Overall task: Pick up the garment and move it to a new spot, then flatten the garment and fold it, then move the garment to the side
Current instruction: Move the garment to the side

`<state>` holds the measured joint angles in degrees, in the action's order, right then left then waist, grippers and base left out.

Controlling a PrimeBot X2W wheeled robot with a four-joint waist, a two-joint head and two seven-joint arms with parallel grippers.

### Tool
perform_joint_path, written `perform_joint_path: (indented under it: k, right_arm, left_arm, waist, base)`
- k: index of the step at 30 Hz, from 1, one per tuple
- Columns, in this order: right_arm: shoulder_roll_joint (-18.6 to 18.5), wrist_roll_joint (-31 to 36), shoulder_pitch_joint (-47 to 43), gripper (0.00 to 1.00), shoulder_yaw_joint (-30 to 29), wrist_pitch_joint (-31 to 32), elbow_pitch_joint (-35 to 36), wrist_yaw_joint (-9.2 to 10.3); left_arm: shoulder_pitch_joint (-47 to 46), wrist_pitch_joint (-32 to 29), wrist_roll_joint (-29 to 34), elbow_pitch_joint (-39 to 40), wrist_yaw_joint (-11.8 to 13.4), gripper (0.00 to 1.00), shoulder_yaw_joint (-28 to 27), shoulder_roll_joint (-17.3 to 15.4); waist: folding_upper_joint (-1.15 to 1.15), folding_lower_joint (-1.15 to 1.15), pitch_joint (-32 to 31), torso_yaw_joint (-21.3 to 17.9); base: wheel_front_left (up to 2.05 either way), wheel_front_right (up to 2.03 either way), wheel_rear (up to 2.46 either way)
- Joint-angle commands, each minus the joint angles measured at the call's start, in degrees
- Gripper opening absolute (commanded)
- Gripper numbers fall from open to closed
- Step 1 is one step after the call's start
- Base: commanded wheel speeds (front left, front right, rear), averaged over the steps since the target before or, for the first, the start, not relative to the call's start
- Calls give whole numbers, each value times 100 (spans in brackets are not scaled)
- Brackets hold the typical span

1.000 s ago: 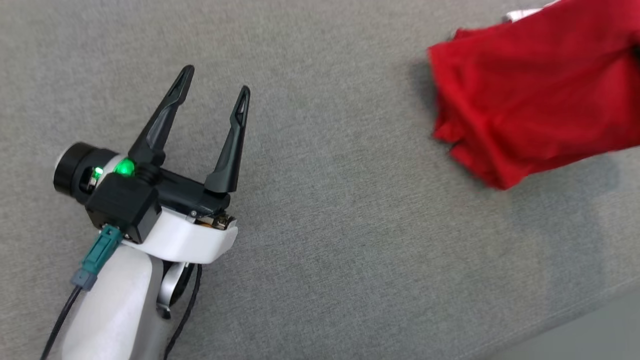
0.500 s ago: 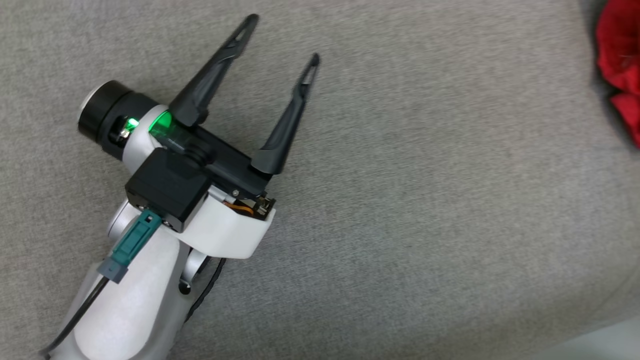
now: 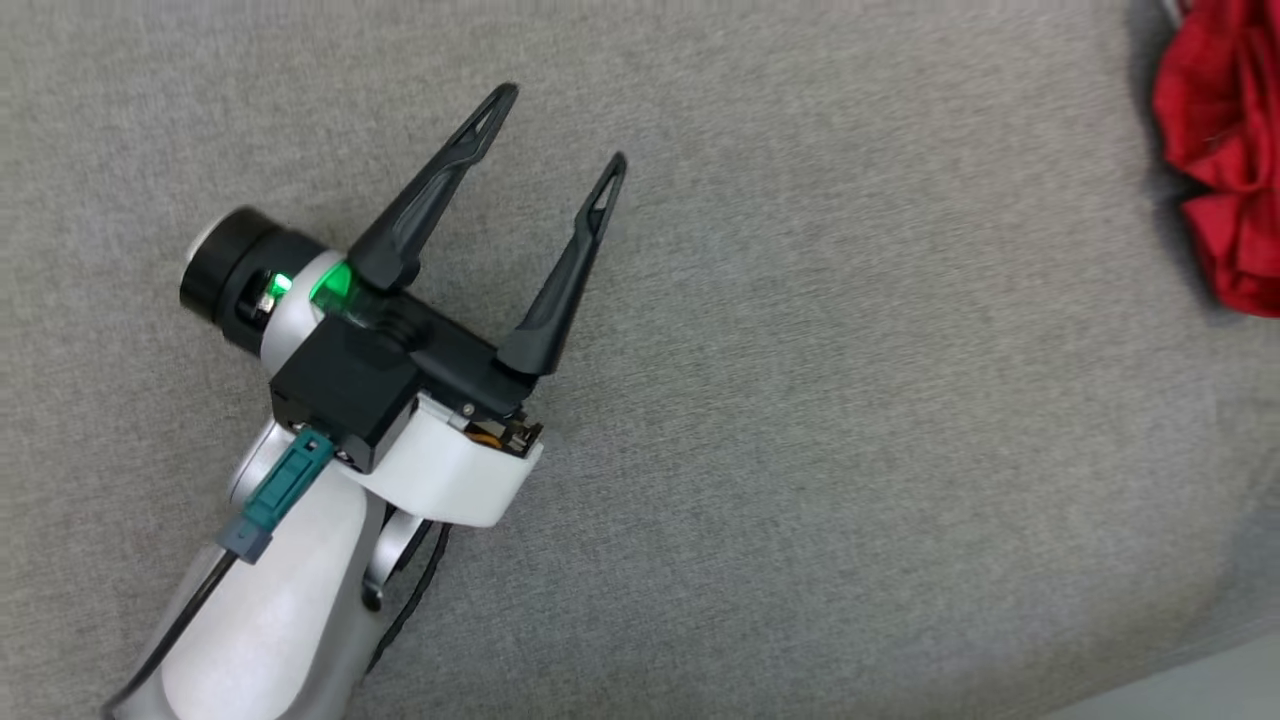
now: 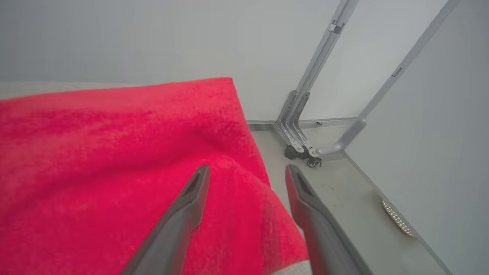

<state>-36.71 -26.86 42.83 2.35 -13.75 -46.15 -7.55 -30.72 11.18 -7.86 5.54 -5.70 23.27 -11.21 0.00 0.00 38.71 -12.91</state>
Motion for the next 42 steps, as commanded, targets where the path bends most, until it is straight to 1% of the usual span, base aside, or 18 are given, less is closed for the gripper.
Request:
perform_joint_path:
  k: [1,4,5,10,12,15,19,22,25,26,31,36,42]
  right_arm:
    - [144,-86,-242,100,-83,-99,198,12]
    - [450,-110,-701,100,-243,-146,796,12]
    - [660,-48,-1038,100,-482,-148,1410,12]
    - [1346,304,-1950,100,-768,-145,2760,12]
    - [1590,467,-2270,100,-793,-146,3220,11]
    - [1910,676,-2668,100,-661,-135,3761,11]
    - [2264,854,-3093,100,-466,99,4355,11]
    - [2424,960,-3356,100,-350,314,4684,11]
    - [2507,1045,-3602,100,-257,483,4902,10]
    - [2507,1045,-3602,100,-257,483,4902,10]
    - [2569,1154,-3955,100,-139,758,5124,9]
    - [2647,1202,-4235,100,-93,924,5175,9]
    - [2678,1280,-4577,100,-62,1098,5120,9]
  left_arm:
    - [141,47,-71,-70,40,100,-45,-38]
    - [374,87,-180,-150,138,100,-138,-65]
    - [535,114,-242,-164,200,100,-204,-84]
    - [920,172,-413,-200,382,100,-373,-105]
    - [1059,196,-468,-226,435,100,-433,-101]
    - [1251,228,-551,-282,526,100,-516,-98]
    - [1497,275,-676,-400,616,100,-614,-63]
    - [1673,308,-744,-508,704,100,-709,-42]
    - [1876,344,-816,-576,796,100,-802,6]
    - [1876,344,-816,-576,796,100,-802,6]
    - [2260,359,-946,-684,952,100,-1003,0]
    - [2629,380,-1096,-830,1001,100,-1191,-53]
    - [3076,373,-1220,-951,1046,100,-1260,-94]
  waist:
    - [0,0,-353,-119]
    - [0,0,-670,-215]
    - [0,0,-865,-255]
    - [0,0,-1307,-227]
    - [0,0,-1473,-141]
    - [0,0,-1659,42]
    - [0,0,-1892,420]
    - [0,0,-2048,760]
    - [0,0,-2231,1057]
    - [0,0,-2231,1057]
    - [0,0,-2555,1392]
    - [0,0,-2927,1515]
    - [0,0,-3407,1500]
  base:
    - [0,0,0]
    - [0,0,0]
    - [0,0,0]
    - [0,0,0]
    - [0,0,0]
    - [0,0,0]
    - [0,0,0]
    - [0,0,0]
    - [0,0,0]
    - [0,0,0]
    - [0,0,0]
    - [0,0,0]
    - [0,0,0]
